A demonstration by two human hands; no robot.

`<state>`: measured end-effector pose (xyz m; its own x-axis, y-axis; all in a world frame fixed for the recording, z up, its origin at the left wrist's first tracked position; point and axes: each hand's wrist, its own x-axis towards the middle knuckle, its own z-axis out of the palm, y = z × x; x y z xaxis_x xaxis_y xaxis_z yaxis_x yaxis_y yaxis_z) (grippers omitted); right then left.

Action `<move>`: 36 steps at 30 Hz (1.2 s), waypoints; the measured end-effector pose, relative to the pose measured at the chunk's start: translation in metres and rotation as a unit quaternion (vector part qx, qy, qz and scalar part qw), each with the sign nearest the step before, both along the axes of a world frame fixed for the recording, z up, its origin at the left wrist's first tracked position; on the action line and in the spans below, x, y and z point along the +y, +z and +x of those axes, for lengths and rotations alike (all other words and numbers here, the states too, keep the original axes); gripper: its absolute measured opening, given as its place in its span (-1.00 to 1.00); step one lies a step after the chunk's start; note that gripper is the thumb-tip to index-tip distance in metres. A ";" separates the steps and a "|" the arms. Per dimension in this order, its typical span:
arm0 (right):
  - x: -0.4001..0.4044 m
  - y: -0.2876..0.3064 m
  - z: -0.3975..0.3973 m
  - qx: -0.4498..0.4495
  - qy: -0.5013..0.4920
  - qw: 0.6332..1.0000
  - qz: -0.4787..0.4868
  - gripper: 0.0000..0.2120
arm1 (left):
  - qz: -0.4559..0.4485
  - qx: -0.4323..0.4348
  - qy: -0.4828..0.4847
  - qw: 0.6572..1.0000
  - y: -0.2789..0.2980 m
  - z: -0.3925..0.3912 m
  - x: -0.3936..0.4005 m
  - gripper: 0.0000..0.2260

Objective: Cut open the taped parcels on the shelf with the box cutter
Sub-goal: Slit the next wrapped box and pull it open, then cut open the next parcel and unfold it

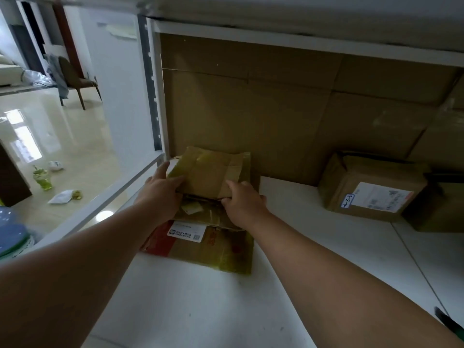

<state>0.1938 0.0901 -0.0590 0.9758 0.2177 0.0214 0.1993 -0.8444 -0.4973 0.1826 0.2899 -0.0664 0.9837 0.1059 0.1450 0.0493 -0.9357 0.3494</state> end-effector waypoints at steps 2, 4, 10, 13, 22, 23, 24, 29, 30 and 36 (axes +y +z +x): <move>-0.002 -0.006 0.002 -0.043 -0.009 0.996 -0.082 -0.53 | 0.050 0.017 0.022 0.998 -0.003 0.000 0.001 -0.59; -0.004 -0.011 0.004 -0.075 0.003 0.988 -0.134 -0.53 | 0.104 0.026 0.015 0.994 -0.005 0.002 0.000 -0.60; -0.009 -0.018 0.009 -0.025 0.082 0.975 -0.205 -0.48 | 0.129 0.067 0.006 0.989 -0.007 0.004 -0.010 -0.58; -0.011 -0.021 0.008 -0.032 0.096 0.969 -0.225 -0.47 | 0.144 0.099 -0.004 0.985 -0.005 0.000 -0.013 -0.50; -0.007 -0.023 0.009 -0.035 0.092 0.966 -0.239 -0.48 | 0.187 0.128 0.010 0.974 -0.006 0.005 -0.028 -0.46; -0.007 -0.022 0.008 -0.037 0.096 0.967 -0.234 -0.48 | 0.182 0.119 0.009 0.976 -0.007 0.005 -0.029 -0.46; -0.007 -0.021 0.007 -0.041 0.103 0.967 -0.229 -0.47 | 0.180 0.109 0.007 0.978 -0.008 0.006 -0.030 -0.45; -0.020 -0.013 -0.004 -0.067 0.089 0.985 -0.133 -0.43 | 0.167 0.089 0.012 0.982 -0.005 0.006 -0.037 -0.40; -0.025 -0.012 -0.006 -0.070 0.080 0.988 -0.116 -0.44 | 0.167 0.084 0.017 0.982 -0.003 0.005 -0.040 -0.40; -0.071 -0.006 -0.018 -0.067 0.063 0.986 -0.136 -0.53 | 0.150 0.058 0.005 0.987 0.009 -0.002 -0.078 -0.44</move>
<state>0.1754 0.0194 -0.0655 0.9332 0.3518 0.0733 0.3592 -0.9075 -0.2178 0.1810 0.2115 -0.0576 0.9946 0.0860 0.0576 0.0833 -0.9954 0.0476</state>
